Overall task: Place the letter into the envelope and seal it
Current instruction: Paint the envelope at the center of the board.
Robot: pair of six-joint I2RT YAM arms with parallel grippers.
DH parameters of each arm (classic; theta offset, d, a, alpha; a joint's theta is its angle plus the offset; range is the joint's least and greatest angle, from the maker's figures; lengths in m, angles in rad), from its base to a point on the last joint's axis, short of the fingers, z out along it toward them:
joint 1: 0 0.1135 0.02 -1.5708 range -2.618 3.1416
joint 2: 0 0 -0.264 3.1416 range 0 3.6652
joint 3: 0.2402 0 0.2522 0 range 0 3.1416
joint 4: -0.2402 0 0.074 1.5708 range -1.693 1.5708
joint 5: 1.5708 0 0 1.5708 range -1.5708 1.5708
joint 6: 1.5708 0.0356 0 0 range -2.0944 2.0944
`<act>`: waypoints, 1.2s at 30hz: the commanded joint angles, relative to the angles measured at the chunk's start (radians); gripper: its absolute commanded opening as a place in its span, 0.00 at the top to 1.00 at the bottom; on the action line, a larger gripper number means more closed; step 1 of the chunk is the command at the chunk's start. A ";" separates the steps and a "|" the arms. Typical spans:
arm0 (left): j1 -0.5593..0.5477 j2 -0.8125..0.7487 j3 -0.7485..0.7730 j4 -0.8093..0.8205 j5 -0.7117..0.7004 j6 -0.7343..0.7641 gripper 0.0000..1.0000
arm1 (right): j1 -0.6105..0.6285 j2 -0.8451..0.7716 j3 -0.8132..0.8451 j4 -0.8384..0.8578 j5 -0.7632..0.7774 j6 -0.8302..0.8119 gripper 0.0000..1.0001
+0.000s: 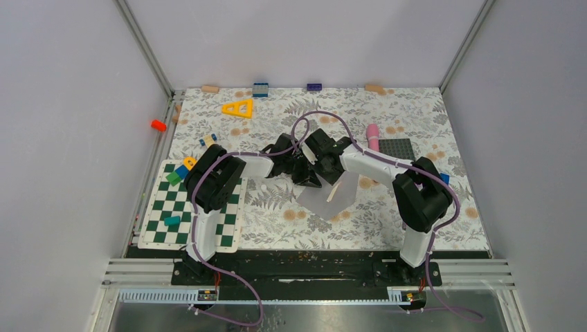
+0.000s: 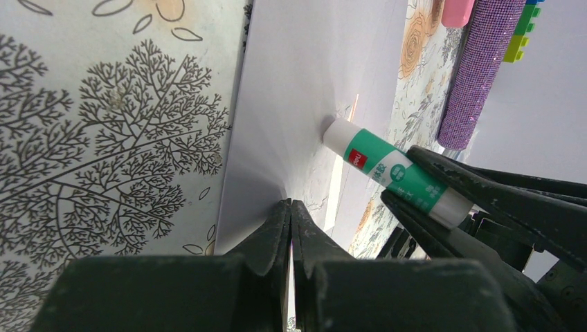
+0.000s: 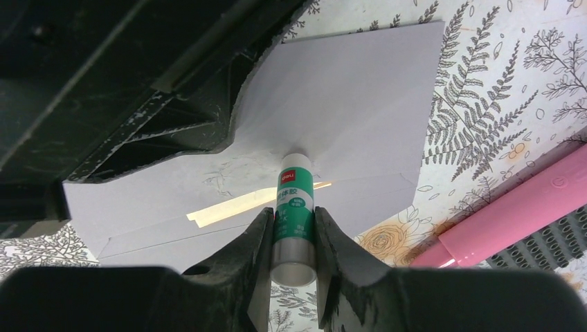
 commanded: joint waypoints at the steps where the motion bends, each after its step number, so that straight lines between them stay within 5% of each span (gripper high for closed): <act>1: -0.050 0.020 -0.003 -0.032 -0.118 0.071 1.00 | -0.003 0.056 0.039 -0.008 -0.070 0.056 1.00; 17: -0.051 0.020 -0.003 -0.031 -0.117 0.071 1.00 | -0.004 0.092 0.004 0.103 0.221 -0.029 1.00; 36: -0.051 0.027 -0.001 -0.028 -0.109 0.068 1.00 | -0.002 0.086 0.083 -0.001 -0.203 0.079 1.00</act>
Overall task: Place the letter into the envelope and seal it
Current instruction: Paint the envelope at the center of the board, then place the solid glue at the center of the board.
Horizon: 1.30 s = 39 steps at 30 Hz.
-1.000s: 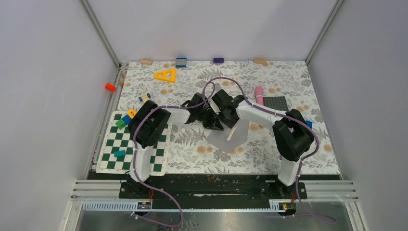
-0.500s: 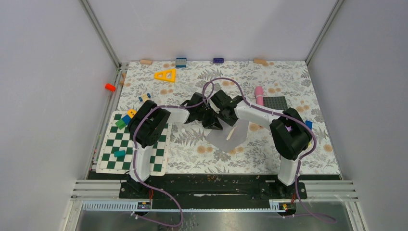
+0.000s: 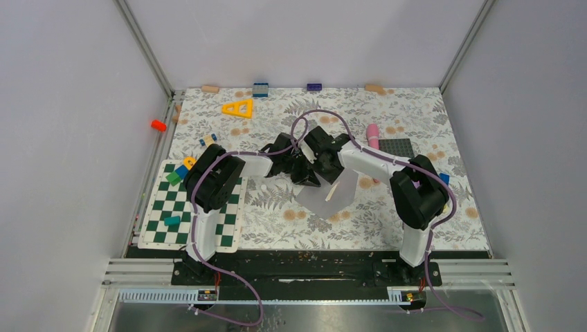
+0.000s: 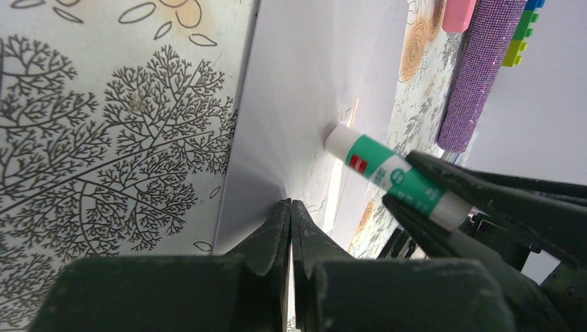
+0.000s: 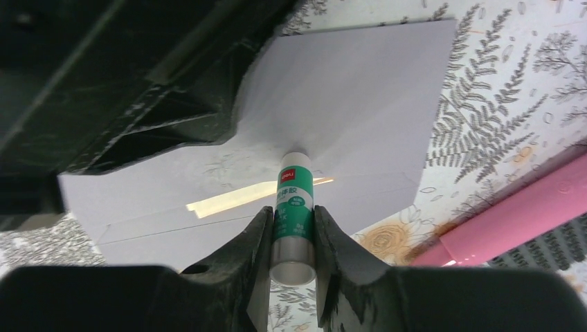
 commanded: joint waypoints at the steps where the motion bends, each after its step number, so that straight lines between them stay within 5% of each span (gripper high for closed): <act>1: -0.060 0.028 -0.002 -0.026 -0.111 0.067 1.00 | 0.005 0.050 0.031 0.050 -0.203 0.090 1.00; 11: -0.060 0.027 -0.001 -0.025 -0.113 0.072 1.00 | -0.005 -0.157 -0.013 0.090 -0.058 0.000 1.00; 25: -0.057 -0.013 0.005 -0.013 -0.099 0.089 1.00 | -0.142 -0.415 -0.041 -0.018 -0.414 -0.021 1.00; 33: 0.019 -0.114 -0.026 0.118 0.013 0.051 0.50 | -0.282 -0.480 -0.065 -0.056 -0.741 -0.021 1.00; 39: 0.067 -0.191 -0.045 0.244 0.124 0.006 0.28 | -0.359 -0.429 -0.021 -0.067 -0.867 0.012 1.00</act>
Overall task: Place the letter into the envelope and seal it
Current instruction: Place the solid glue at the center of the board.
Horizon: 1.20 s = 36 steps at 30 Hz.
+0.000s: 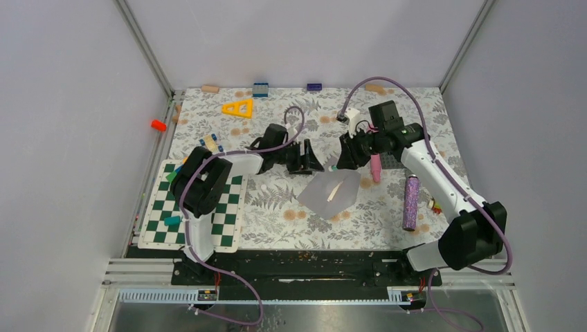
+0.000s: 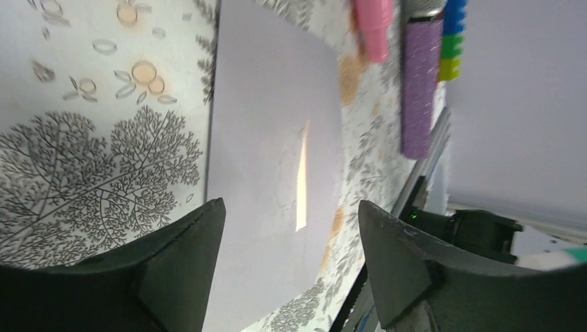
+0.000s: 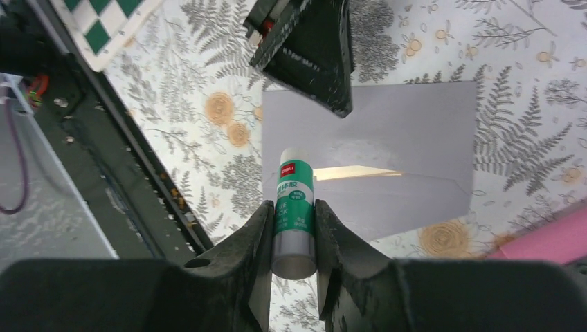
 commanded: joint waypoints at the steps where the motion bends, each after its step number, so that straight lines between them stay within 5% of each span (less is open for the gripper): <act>1: 0.029 -0.108 -0.012 0.176 0.118 -0.041 0.26 | -0.042 0.042 0.063 -0.027 -0.169 0.034 1.00; 6: 0.090 -0.178 -0.059 0.401 0.234 -0.134 0.11 | -0.055 0.230 0.225 -0.162 -0.334 0.067 1.00; 12: 0.099 -0.198 -0.103 0.732 0.390 -0.281 0.08 | -0.054 0.343 0.277 -0.279 -0.496 -0.007 1.00; 18: 0.040 -0.110 -0.122 1.159 0.494 -0.540 0.31 | -0.059 0.350 0.270 -0.333 -0.584 -0.071 1.00; 32: -0.015 -0.099 -0.134 1.004 0.515 -0.379 0.35 | -0.155 0.375 0.296 -0.391 -0.594 -0.131 1.00; 36: -0.044 -0.112 -0.125 0.923 0.521 -0.312 0.45 | -0.156 0.385 0.292 -0.389 -0.584 -0.129 1.00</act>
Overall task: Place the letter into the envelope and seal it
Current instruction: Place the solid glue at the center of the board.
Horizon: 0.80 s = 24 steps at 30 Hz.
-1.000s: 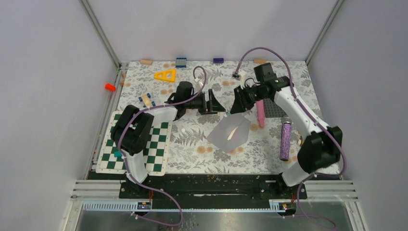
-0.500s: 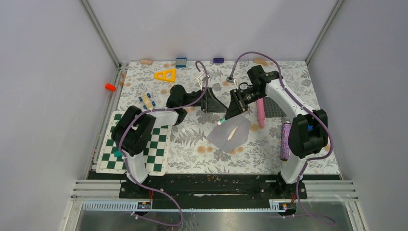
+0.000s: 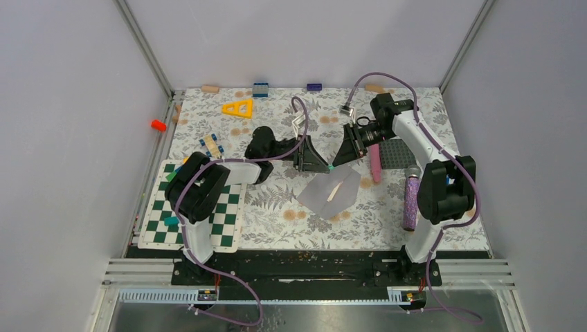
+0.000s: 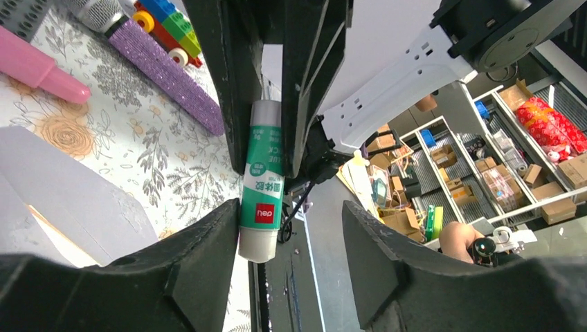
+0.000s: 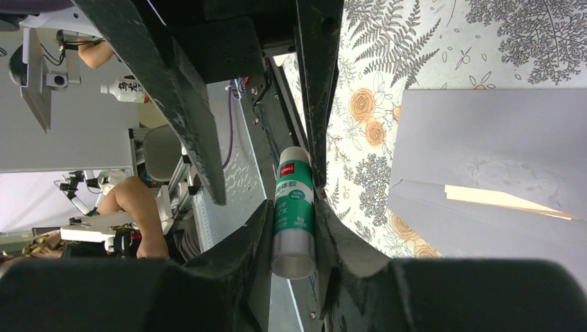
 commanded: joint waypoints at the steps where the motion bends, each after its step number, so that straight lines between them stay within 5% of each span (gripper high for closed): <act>1: -0.036 -0.031 0.016 -0.063 0.037 0.107 0.47 | 0.001 0.008 0.036 -0.020 -0.003 -0.015 1.00; 13: -0.042 -0.020 0.022 -0.086 0.030 0.119 0.64 | 0.003 0.033 0.035 -0.029 0.017 -0.018 1.00; 24: -0.042 -0.019 0.028 -0.127 0.021 0.144 0.56 | 0.025 0.057 0.060 -0.085 0.035 -0.060 1.00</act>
